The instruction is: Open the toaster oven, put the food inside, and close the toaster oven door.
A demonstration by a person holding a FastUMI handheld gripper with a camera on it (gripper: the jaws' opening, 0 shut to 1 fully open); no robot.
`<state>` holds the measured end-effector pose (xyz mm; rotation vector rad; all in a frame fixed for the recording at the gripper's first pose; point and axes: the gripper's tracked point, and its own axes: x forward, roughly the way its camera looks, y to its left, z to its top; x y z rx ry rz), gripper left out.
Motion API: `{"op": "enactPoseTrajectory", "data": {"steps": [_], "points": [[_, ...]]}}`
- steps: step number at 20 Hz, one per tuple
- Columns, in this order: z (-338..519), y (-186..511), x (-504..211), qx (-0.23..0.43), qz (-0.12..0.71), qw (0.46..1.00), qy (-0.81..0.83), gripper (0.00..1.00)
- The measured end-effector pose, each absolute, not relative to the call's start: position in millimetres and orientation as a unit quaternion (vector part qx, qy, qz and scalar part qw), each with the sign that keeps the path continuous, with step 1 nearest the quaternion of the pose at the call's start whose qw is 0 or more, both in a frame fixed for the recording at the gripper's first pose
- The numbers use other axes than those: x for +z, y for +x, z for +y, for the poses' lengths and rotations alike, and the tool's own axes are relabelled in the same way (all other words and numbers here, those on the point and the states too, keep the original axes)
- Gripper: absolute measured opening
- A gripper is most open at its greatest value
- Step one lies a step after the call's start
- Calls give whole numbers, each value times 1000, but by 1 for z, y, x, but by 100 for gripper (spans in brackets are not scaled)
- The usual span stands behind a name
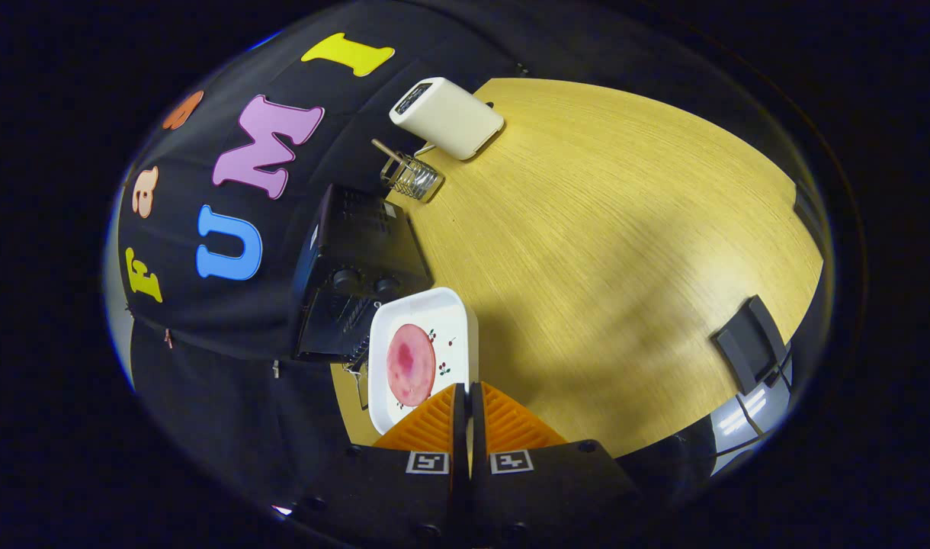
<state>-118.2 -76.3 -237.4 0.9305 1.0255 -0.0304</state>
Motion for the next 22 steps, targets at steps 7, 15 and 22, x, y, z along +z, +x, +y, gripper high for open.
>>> {"op": "enactPoseTrajectory", "data": {"steps": [7,15,22], "points": [[0,-105,-223,-1,458,778,430,5],[97,-54,-242,-5,448,782,434,5],[134,11,-269,-90,402,775,479,5]]}}
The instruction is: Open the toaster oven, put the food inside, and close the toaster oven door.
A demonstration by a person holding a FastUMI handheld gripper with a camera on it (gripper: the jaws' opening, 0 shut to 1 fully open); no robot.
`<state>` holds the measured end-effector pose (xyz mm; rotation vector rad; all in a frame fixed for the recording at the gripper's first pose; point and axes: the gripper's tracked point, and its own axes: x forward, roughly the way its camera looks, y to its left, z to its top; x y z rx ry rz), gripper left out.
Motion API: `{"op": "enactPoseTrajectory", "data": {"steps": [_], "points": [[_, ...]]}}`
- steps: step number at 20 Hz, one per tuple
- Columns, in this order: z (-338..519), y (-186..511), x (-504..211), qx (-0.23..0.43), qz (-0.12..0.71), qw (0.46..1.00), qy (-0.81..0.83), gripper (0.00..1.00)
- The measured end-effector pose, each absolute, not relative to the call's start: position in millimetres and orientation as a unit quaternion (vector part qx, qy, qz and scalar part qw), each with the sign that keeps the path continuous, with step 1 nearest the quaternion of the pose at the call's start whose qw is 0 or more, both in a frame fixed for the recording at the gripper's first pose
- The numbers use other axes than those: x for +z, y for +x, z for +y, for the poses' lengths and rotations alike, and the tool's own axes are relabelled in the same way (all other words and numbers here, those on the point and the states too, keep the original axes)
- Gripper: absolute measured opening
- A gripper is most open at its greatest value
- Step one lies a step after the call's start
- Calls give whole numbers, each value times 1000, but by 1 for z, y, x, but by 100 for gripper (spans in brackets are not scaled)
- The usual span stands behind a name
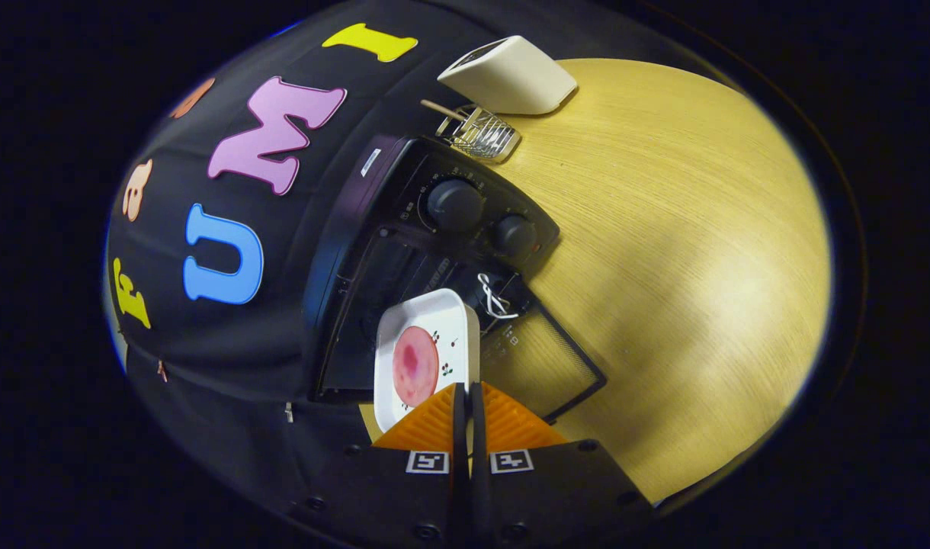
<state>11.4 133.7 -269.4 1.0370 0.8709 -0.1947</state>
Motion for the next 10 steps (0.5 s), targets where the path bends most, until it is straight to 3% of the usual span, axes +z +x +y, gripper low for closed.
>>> {"op": "enactPoseTrajectory", "data": {"steps": [4,10], "points": [[145,48,-280,-148,351,764,521,5],[177,79,-301,-190,340,747,538,5]]}}
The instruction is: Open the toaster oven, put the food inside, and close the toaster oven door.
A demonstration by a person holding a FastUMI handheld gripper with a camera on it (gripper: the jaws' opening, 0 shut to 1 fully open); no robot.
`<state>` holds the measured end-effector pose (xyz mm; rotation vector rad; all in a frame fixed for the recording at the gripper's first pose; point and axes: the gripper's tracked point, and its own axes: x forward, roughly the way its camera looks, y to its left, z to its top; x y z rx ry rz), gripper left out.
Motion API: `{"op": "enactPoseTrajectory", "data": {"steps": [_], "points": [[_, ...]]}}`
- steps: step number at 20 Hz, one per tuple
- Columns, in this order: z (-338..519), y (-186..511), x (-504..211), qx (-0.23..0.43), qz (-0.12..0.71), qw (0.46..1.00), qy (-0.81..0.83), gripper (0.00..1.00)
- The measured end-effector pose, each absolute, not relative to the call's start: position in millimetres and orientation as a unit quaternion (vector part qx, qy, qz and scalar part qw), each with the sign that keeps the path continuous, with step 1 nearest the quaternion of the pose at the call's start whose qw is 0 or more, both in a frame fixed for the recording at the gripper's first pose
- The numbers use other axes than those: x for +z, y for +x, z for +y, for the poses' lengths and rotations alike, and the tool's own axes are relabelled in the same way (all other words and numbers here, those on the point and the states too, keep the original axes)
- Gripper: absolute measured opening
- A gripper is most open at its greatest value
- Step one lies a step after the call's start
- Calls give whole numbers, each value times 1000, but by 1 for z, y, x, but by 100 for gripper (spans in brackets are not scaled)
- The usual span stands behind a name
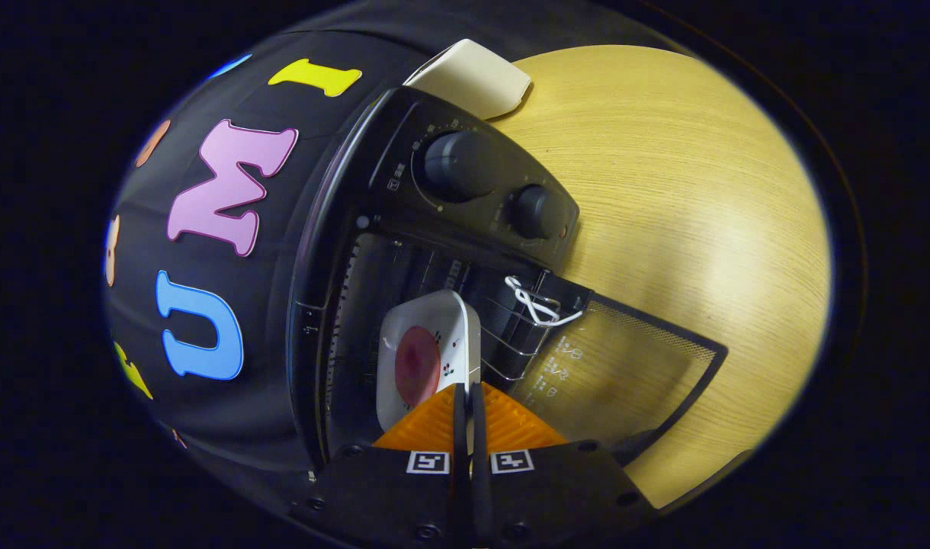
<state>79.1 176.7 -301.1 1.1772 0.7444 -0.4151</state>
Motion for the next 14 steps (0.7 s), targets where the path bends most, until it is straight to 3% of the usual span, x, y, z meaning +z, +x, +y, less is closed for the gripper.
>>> {"op": "enactPoseTrajectory", "data": {"steps": [9,13,14], "points": [[204,94,-306,-170,343,753,535,6],[213,94,-297,-135,344,757,539,13],[216,92,-294,-125,346,757,540,20]]}}
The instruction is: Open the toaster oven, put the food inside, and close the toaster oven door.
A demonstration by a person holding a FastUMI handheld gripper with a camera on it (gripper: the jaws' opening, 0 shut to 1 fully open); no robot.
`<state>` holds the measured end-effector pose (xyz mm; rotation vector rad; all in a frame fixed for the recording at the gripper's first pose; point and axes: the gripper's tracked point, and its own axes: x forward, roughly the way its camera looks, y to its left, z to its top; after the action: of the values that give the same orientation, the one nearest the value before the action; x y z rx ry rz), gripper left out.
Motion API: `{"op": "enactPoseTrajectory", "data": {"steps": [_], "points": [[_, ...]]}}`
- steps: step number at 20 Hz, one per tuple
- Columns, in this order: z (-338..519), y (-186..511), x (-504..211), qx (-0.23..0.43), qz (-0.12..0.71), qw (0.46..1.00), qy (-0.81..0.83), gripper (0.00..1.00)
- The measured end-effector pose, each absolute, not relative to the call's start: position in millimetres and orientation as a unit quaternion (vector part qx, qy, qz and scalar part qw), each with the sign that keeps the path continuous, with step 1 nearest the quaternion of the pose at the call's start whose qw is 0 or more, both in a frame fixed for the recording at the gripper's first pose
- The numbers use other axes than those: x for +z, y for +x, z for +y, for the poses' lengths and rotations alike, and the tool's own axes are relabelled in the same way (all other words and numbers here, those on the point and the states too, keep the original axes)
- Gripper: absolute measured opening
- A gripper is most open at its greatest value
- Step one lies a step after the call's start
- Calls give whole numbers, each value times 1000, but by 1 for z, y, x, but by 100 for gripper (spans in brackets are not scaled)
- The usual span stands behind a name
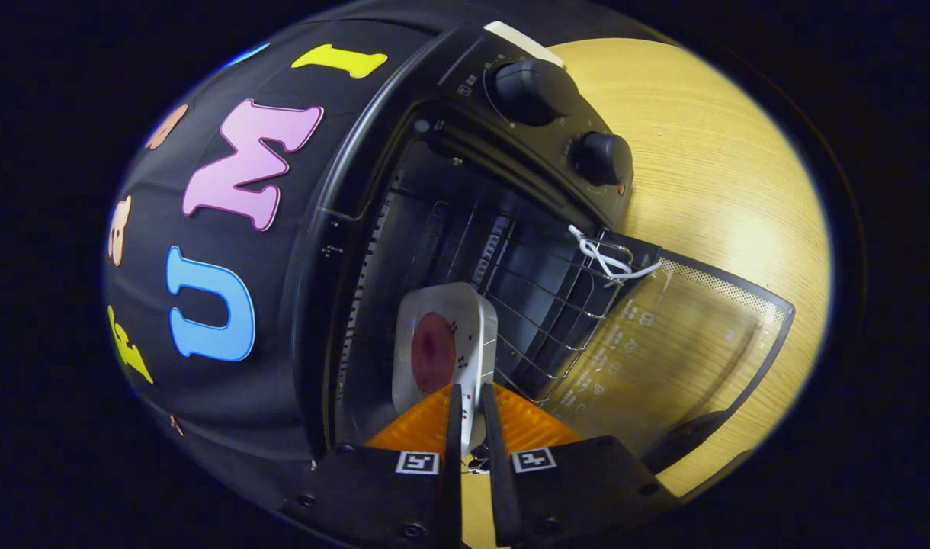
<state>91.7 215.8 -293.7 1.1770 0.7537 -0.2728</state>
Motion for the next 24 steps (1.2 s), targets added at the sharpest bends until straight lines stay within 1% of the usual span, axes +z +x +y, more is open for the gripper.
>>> {"op": "enactPoseTrajectory", "data": {"steps": [1,4,5,7,8,12,13,16,22,24], "points": [[217,89,-291,-118,349,758,538,31],[222,75,-282,-91,357,762,533,45],[224,71,-276,-76,358,764,532,63],[223,56,-274,-67,369,774,510,100],[224,50,-275,-59,376,776,503,98],[221,15,-271,-31,399,799,448,99],[225,2,-270,-6,404,815,416,99],[230,-30,-275,43,430,835,341,99],[224,-68,-283,105,433,875,189,99],[216,-74,-292,112,430,885,136,99]]}}
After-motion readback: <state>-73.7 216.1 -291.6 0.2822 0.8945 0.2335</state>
